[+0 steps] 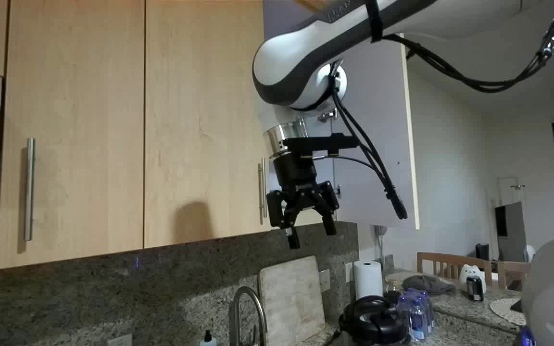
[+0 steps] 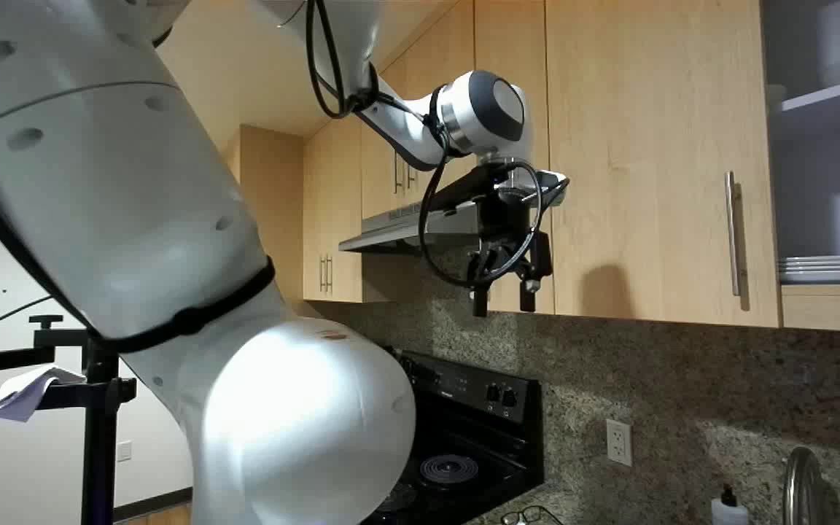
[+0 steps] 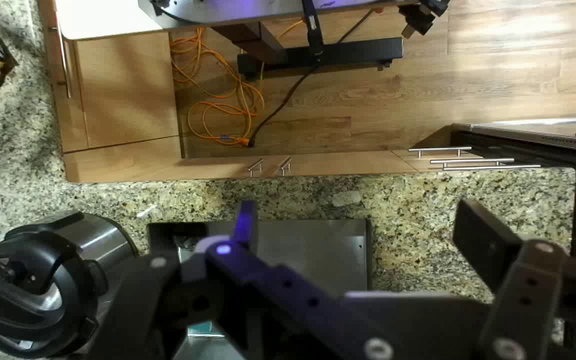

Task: Open the cabinet door

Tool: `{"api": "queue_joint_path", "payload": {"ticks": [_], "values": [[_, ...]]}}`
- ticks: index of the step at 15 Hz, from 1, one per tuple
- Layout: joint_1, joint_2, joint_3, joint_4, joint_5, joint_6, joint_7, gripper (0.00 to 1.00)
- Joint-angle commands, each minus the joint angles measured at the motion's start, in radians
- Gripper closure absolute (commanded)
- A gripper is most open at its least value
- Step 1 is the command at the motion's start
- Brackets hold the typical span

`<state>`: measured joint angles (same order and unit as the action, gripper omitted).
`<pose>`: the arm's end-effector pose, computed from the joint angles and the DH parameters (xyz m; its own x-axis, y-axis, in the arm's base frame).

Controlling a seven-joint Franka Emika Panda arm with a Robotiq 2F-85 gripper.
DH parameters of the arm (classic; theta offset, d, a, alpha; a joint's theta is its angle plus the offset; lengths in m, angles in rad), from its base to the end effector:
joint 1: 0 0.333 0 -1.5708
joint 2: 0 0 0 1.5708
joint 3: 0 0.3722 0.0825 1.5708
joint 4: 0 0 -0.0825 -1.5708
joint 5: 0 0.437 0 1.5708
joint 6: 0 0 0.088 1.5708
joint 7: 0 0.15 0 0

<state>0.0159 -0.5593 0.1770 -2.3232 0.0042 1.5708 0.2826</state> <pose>0.3678 0.0804 0.5217 0.9769 -0.1357 -0.1652 -0.1128 -0.9836 0.1410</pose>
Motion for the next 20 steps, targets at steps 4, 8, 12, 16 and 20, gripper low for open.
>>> {"api": "queue_joint_path", "payload": {"ticks": [4,8,12,16,20], "values": [[0.011,0.002,-0.009,0.002,-0.004,-0.002,0.004,0.00],[0.011,0.002,-0.009,0.002,-0.004,-0.002,0.004,0.00],[0.011,0.014,-0.006,0.012,-0.002,0.011,0.010,0.00],[0.010,0.045,0.002,0.044,-0.007,0.083,0.018,0.00],[0.001,0.074,-0.008,0.073,-0.020,0.175,0.020,0.00]]}}
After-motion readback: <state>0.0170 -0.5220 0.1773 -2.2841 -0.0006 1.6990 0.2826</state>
